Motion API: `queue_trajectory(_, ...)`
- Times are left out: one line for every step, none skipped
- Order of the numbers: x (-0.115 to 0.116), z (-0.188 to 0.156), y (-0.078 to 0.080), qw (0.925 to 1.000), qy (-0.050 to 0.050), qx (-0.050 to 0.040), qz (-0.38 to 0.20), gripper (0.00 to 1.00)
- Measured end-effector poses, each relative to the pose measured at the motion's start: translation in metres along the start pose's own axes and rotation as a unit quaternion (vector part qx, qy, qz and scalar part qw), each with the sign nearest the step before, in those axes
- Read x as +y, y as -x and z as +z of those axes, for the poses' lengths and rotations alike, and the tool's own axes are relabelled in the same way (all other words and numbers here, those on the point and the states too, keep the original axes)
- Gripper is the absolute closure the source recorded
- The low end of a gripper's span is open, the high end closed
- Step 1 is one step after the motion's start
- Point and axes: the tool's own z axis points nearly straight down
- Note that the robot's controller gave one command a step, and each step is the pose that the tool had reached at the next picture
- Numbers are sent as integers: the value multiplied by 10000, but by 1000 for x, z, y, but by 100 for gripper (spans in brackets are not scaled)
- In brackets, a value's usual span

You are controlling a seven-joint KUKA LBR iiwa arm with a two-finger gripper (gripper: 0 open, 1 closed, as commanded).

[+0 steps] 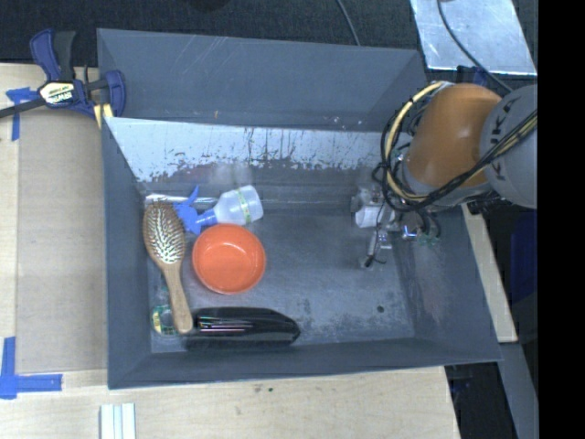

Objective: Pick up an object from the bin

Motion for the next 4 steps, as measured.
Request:
queue_trajectory(-52,0,6,9998,31,-92,-201,0)
queue_trajectory(-13,3,5,9998,33,-24,-198,0)
queue_trajectory(-26,-11,5,9998,42,-22,-202,0)
queue_trajectory(2,-24,18,9936,40,-54,-1128,100)
